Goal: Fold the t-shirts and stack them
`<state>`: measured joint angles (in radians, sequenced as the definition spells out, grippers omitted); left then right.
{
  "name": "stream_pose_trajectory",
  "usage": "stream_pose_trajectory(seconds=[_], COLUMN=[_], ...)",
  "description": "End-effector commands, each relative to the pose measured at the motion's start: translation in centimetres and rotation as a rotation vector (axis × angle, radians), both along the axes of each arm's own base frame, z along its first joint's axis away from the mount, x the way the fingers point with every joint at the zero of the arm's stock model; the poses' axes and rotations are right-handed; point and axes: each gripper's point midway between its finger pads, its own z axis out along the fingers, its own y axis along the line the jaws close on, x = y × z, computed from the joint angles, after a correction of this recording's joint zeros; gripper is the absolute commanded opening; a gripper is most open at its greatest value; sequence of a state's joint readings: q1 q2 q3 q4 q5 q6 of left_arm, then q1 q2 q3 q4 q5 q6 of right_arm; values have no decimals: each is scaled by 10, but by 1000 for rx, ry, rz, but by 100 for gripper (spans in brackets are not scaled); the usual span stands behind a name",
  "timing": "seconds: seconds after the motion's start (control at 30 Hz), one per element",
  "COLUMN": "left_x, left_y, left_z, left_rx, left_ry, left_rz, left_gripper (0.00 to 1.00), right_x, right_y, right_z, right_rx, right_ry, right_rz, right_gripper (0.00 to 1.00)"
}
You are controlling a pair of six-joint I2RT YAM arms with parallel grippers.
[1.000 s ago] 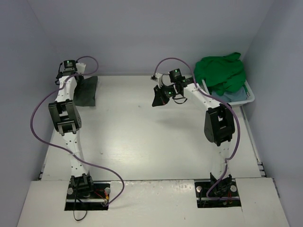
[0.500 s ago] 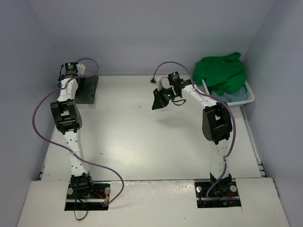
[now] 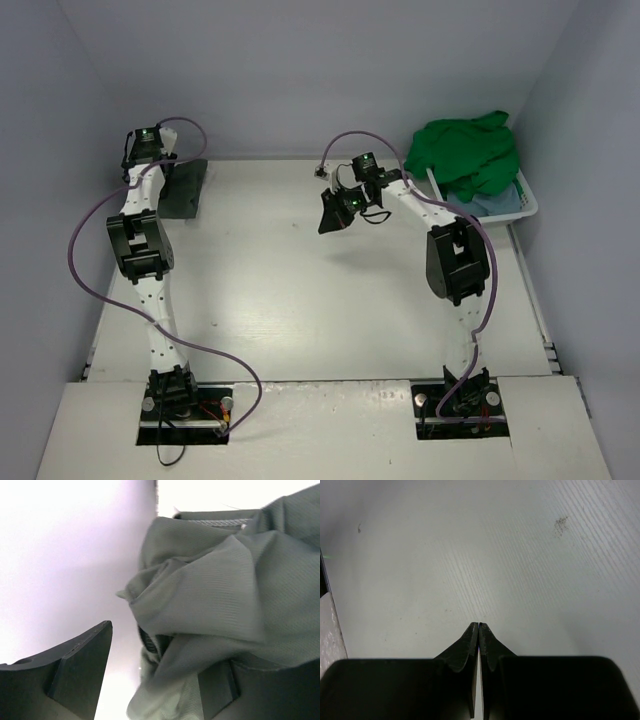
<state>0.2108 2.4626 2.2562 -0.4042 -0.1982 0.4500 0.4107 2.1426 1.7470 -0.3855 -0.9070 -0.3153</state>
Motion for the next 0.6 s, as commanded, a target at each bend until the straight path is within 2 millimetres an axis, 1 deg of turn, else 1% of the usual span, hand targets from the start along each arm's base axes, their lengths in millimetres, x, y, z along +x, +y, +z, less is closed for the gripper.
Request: stream_pose_trajectory(seconds=[0.0,0.17,0.23,0.27,0.4,0.5,0.57], left_x=[11,12,13,13,14,17,19], left_y=[17,19,20,20,25,28,28], left_z=[104,120,121,125,131,130,125], left_rx=[112,135,140,146,177,198,194], left_ry=[-211,-233,-232,-242,-254,-259,-253], left_rz=[33,31,30,31,41,48,47], left_gripper=[59,61,61,61,62,62,62], right_x=[-4,-7,-8,-9,-10,-10,-10], right_y=[10,12,14,14,15,15,15], right_z=[15,13,13,12,11,12,12], right_rx=[47,49,49,48,50,52,51], right_ry=[-25,-20,-19,-18,-13,-15,-15], right_rz=[36,45,50,52,56,58,59], right_gripper=[0,0,0,0,0,0,0])
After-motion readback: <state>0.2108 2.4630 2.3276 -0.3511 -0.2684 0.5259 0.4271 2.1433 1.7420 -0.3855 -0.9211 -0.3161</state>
